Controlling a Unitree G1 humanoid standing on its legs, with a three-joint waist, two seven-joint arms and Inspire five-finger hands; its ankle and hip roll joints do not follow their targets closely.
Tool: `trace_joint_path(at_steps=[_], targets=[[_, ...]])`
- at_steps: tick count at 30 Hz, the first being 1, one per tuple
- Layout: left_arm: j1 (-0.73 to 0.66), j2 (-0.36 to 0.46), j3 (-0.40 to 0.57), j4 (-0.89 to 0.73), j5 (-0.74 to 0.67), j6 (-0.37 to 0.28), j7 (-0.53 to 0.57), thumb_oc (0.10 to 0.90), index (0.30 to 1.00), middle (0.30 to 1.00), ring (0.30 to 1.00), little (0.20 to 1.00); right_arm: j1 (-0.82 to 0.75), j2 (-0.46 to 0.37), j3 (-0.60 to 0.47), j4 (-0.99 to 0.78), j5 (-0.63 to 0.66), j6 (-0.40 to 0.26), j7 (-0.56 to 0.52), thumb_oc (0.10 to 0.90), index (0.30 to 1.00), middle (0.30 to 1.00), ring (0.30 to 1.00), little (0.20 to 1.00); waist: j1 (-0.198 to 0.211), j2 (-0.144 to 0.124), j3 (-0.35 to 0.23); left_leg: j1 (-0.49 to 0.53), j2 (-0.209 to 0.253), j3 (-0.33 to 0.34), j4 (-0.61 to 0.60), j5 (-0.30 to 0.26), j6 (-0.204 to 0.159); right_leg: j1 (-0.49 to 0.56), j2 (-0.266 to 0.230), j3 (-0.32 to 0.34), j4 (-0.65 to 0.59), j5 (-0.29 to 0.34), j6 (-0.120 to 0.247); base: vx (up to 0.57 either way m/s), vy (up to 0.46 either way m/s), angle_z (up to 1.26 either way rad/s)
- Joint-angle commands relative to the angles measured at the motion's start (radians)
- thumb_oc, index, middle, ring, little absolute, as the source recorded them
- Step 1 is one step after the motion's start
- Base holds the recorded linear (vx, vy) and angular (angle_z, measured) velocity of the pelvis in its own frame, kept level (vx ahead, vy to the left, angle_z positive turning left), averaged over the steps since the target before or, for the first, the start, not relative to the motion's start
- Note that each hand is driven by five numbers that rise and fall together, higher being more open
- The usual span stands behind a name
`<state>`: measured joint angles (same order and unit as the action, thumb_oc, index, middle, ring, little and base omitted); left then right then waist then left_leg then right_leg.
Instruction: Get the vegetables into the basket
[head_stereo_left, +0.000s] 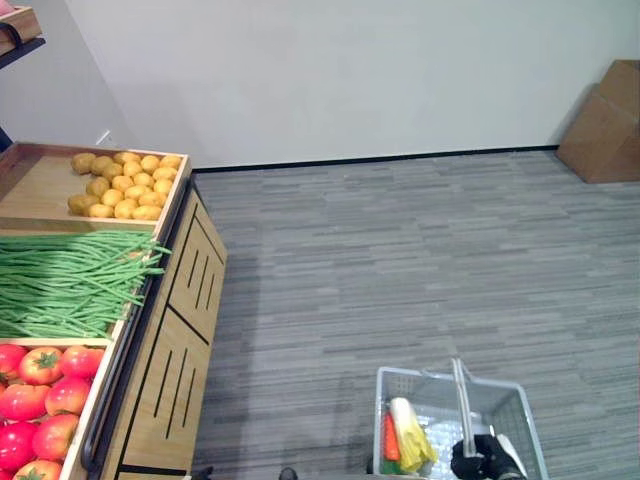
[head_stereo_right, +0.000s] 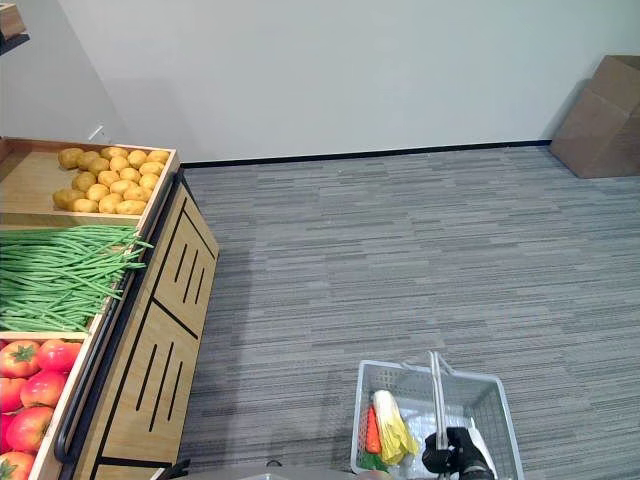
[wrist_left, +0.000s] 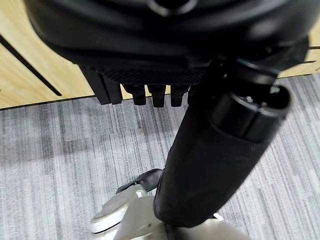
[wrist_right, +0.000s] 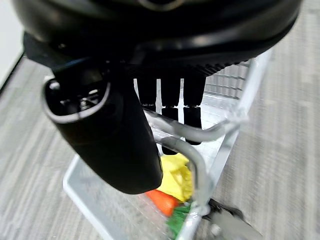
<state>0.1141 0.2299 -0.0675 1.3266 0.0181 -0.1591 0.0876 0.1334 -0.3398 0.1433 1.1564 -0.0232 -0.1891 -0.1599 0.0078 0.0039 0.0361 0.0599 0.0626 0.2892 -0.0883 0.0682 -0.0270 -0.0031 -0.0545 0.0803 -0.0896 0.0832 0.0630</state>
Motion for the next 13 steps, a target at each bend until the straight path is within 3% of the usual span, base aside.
trace_joint_path(at_steps=[1,5,13], targets=[[-0.046,-0.001,0.011,0.015,-0.039,-0.008,0.004,0.900,1.000,1.000,1.000,1.000,-0.069,-0.017,0.028,-0.007,0.003,-0.053,0.003,0.400,0.300,0.300,0.300,0.300,0.001,-0.050,0.003,0.035,0.039,-0.026,0.001,-0.013,-0.067,-0.011,-0.101,-0.048,0.034,0.043,0.102,0.00,-0.006,-0.10],[-0.067,-0.012,-0.007,0.034,-0.033,-0.001,0.004,0.900,1.000,1.000,1.000,1.000,-0.063,0.048,0.018,0.102,0.084,-0.036,0.037,0.400,0.300,0.300,0.300,0.300,-0.006,-0.049,-0.002,0.041,0.041,-0.021,0.001,-0.015,-0.067,-0.010,-0.097,-0.045,0.036,0.040,0.101,-0.01,-0.003,-0.02],[-0.081,-0.033,-0.043,0.042,-0.035,0.003,-0.003,0.900,1.000,1.000,1.000,1.000,-0.062,0.088,0.029,0.193,0.075,-0.007,0.053,0.400,0.300,0.300,0.300,0.300,-0.011,-0.043,-0.005,0.043,0.044,-0.023,0.001,-0.014,-0.069,-0.009,-0.096,-0.045,0.041,0.038,0.097,0.00,0.000,0.00]])
